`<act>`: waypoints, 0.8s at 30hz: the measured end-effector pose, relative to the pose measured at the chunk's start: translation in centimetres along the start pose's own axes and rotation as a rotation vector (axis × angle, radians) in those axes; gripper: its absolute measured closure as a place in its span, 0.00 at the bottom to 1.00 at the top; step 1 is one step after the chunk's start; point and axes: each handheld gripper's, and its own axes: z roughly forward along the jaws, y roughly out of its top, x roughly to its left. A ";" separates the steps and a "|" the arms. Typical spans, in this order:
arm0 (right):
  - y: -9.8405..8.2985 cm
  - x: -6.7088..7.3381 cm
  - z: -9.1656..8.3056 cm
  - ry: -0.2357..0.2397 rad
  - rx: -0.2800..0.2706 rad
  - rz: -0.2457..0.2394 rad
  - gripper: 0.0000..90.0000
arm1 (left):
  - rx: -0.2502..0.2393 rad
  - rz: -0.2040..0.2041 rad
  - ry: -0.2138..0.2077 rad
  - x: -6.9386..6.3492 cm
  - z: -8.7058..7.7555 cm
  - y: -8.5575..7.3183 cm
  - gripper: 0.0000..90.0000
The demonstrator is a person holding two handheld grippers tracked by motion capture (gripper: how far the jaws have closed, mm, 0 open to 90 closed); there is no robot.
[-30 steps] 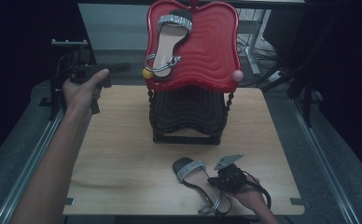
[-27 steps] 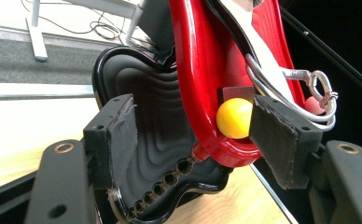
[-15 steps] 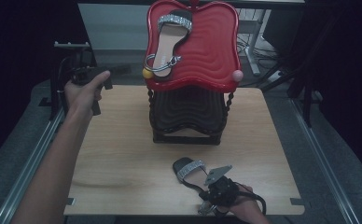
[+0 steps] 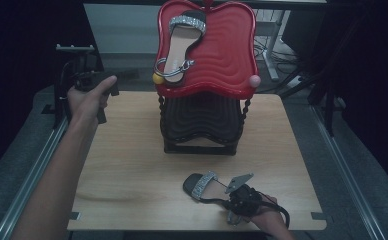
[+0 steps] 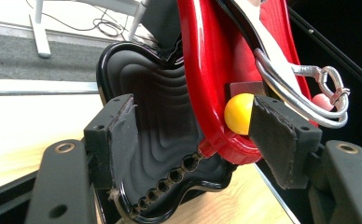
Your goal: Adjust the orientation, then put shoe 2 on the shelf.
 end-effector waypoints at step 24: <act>2.0 -3.8 -2.7 -0.033 -0.094 -0.008 0.35 | -0.005 0.012 -0.008 -0.3 -0.3 0.3 0.36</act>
